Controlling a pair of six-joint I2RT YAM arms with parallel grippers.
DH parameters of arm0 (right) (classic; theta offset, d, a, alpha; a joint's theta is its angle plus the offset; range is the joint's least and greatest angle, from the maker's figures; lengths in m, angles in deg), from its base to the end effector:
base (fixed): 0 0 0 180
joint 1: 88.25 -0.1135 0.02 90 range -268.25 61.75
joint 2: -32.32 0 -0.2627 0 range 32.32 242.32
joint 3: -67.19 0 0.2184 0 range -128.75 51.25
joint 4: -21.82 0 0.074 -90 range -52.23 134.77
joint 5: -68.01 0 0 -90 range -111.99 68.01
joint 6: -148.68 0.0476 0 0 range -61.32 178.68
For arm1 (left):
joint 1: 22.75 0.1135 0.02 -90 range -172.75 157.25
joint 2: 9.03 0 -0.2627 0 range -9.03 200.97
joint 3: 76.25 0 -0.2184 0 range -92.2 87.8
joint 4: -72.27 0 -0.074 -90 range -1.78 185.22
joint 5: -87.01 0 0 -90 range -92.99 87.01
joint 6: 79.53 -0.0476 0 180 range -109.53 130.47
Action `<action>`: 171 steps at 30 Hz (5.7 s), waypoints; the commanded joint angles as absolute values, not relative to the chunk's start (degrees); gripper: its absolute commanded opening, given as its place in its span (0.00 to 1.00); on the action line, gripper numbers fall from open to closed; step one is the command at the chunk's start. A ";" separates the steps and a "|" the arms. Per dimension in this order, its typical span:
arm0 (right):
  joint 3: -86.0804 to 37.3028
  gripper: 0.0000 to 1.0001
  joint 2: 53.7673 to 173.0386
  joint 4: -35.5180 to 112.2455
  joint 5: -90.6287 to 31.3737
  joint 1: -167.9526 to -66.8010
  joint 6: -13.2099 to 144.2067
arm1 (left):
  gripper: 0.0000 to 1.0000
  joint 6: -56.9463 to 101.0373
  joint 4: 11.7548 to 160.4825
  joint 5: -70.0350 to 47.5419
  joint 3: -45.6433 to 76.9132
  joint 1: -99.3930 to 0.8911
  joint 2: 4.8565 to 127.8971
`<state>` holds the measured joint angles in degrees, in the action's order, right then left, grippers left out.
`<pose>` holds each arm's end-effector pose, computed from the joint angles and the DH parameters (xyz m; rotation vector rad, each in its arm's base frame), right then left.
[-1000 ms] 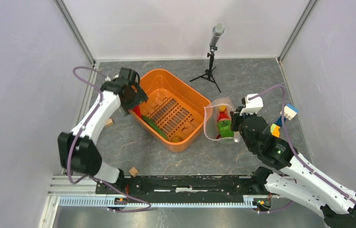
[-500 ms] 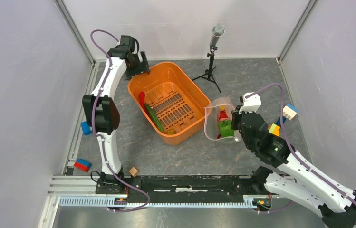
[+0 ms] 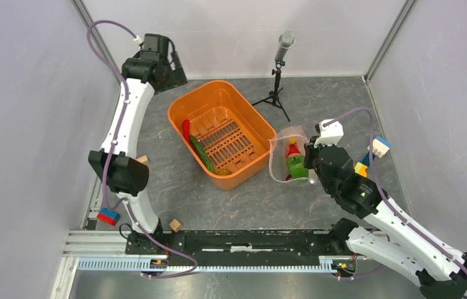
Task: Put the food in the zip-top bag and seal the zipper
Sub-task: Adjust the bin at the center of the board, then pick up the fake vegetable from the bin, then place the fake vegetable in the zipper food storage bag.
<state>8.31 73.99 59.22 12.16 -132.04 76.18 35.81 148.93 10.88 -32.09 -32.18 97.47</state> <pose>0.1187 0.0768 0.3136 -0.0341 1.8634 0.1665 0.3634 -0.0488 0.3840 -0.4382 2.3246 -0.0016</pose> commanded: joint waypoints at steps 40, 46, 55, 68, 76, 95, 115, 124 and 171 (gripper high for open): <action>9.85 0.00 69.52 57.49 11.46 -129.11 74.90 | 0.75 76.37 160.90 27.74 -12.33 -53.38 110.89; 9.02 0.00 69.38 57.61 11.70 -129.08 74.89 | 0.49 72.36 156.78 28.18 -8.74 -52.14 110.59; 8.22 0.00 68.67 57.61 11.58 -129.08 75.90 | 0.25 67.04 156.07 28.45 -13.53 -52.03 104.92; 7.13 0.00 68.19 57.71 10.72 -129.03 77.90 | 0.23 63.10 154.03 23.62 -14.94 -52.46 95.19; 5.30 0.00 69.25 59.07 7.98 -129.03 81.01 | 0.27 58.55 146.53 17.99 -14.53 -52.90 88.72; 4.17 0.00 66.18 58.71 -10.72 -129.13 77.02 | 0.32 43.11 96.60 -19.94 16.59 -57.29 62.18; -13.47 0.00 67.69 71.65 -5.33 -129.09 73.93 | 0.36 40.03 97.82 -30.29 25.85 -61.69 41.62; -5.65 0.00 61.14 68.96 22.61 -129.12 82.96 | 0.37 39.18 98.23 -33.72 29.20 -61.69 39.61; 29.16 0.00 53.77 36.04 -31.80 -129.11 77.38 | 0.28 38.05 117.29 -31.98 14.18 -75.45 76.97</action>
